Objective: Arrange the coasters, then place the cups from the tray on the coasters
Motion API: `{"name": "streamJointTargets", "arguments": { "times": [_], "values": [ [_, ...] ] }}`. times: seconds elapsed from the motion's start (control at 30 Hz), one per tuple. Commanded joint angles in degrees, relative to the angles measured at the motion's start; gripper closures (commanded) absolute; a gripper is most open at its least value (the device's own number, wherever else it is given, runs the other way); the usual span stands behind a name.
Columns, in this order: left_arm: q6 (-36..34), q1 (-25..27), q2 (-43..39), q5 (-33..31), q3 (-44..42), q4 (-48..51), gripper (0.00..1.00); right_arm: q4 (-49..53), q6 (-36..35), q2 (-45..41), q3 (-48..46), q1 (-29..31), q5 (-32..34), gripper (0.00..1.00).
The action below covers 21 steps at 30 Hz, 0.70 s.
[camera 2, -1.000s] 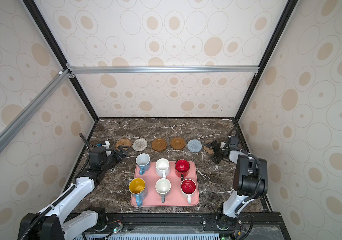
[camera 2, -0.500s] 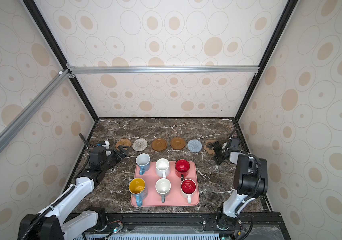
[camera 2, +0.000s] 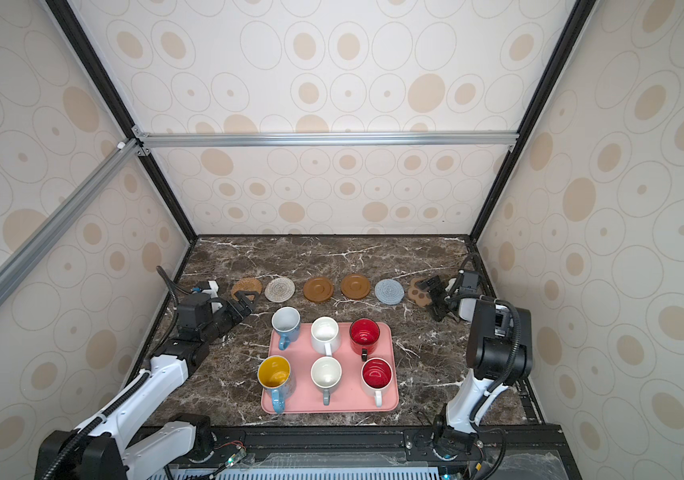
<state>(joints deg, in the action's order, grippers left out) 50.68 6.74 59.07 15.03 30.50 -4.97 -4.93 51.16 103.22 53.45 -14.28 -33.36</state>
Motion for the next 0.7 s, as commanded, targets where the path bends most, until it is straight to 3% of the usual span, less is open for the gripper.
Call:
{"name": "streamJointTargets", "arguments": {
  "times": [0.0,0.3,0.67],
  "values": [
    [-0.11,-0.41,-0.81,-0.90,2.55,0.86,0.00,1.45,0.44,0.46,-0.53,-0.39,0.49,0.00],
    [-1.44,-0.41,0.32,-1.82,4.11,1.18,0.00,7.96,-3.42,-7.95,-0.38,-0.39,-0.65,0.00],
    [-6.76,-0.37,5.56,-2.51,8.86,1.37,0.00,24.28,-15.90,-20.84,1.14,-0.37,4.27,0.00]
  ]
}}
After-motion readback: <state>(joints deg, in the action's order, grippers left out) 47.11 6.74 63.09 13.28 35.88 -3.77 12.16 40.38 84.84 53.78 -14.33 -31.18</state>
